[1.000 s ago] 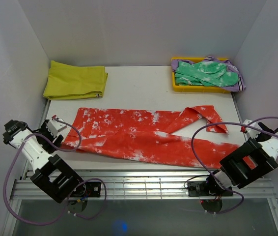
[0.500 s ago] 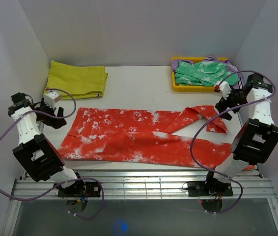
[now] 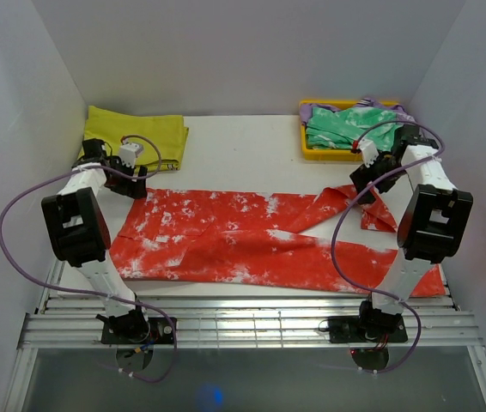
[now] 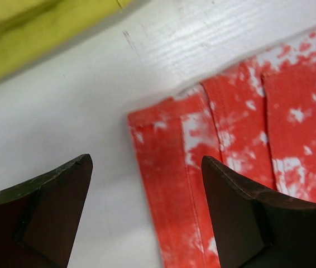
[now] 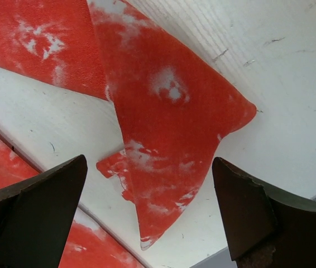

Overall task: Fold and stack the trousers
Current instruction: Flatten the trousers out

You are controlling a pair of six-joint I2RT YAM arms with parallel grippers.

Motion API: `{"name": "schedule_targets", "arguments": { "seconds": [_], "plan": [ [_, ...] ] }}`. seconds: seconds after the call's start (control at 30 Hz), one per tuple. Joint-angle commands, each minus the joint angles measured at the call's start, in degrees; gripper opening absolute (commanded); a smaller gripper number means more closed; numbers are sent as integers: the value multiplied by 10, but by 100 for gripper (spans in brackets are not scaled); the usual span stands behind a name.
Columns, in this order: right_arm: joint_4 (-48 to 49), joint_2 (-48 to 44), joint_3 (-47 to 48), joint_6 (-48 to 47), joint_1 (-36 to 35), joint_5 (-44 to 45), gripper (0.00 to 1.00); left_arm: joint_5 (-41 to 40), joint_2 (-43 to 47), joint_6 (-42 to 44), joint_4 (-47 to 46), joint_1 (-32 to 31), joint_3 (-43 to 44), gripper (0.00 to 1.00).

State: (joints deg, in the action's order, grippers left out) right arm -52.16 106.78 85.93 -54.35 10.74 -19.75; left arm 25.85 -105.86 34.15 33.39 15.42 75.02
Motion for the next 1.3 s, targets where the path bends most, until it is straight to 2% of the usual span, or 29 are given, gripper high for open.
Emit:
{"name": "schedule_targets", "arguments": {
  "seconds": [0.0, 0.1, 0.27, 0.43, 0.53, 0.6, 0.63, 0.67, 0.7, 0.73, 0.77, 0.83, 0.87, 1.07, 1.2, 1.27],
  "plan": [
    [-7, 4, 33, 7, -1, 26, 98, -38, -23, 2, -26, -19, 50, 89],
    [6, -15, 4, -1, 0, 35, 98, -34, -48, 3, -14, -21, 56, 89],
    [39, -46, -82, -10, 3, 80, 98, -37, -44, -18, -34, -25, 10, 86],
    [147, -73, -157, -5, 19, 144, 98, -48, -35, -29, -63, -31, -31, 84],
    [189, -67, -182, -7, 24, 184, 100, -44, -50, -41, -63, -32, -28, 78],
    [202, -56, -188, -11, 28, 196, 90, -38, -62, -54, -54, -32, -16, 61],
    [210, -49, -188, -14, 30, 215, 79, -37, -65, -60, -53, -31, -13, 51],
    [214, -47, -186, -15, 31, 219, 74, -39, -65, -68, -51, -31, -9, 41],
    [218, -42, -182, -20, 35, 226, 66, -40, -66, -71, -48, -31, -2, 22],
    [221, -40, -178, -23, 37, 227, 51, -42, -65, -73, -41, -31, 1, 10],
    [221, -40, -174, -27, 39, 229, 43, -47, -63, -75, -39, -31, 4, 0],
    [220, -43, -158, -36, 46, 231, 26, -49, -49, -79, -38, -26, 6, 0],
    [221, -53, -145, -51, 57, 233, 8, -54, -31, -73, -35, -19, 8, 0],
    [226, -82, -91, -103, 92, 223, 8, -73, -13, -62, -27, 26, 45, 0],
    [245, -83, -23, -139, 104, 214, 8, -69, -31, -63, -15, 63, 102, 0],
    [258, -86, -18, -156, 106, 207, 8, -58, -38, -69, -13, 73, 117, 0]
  ]
}}
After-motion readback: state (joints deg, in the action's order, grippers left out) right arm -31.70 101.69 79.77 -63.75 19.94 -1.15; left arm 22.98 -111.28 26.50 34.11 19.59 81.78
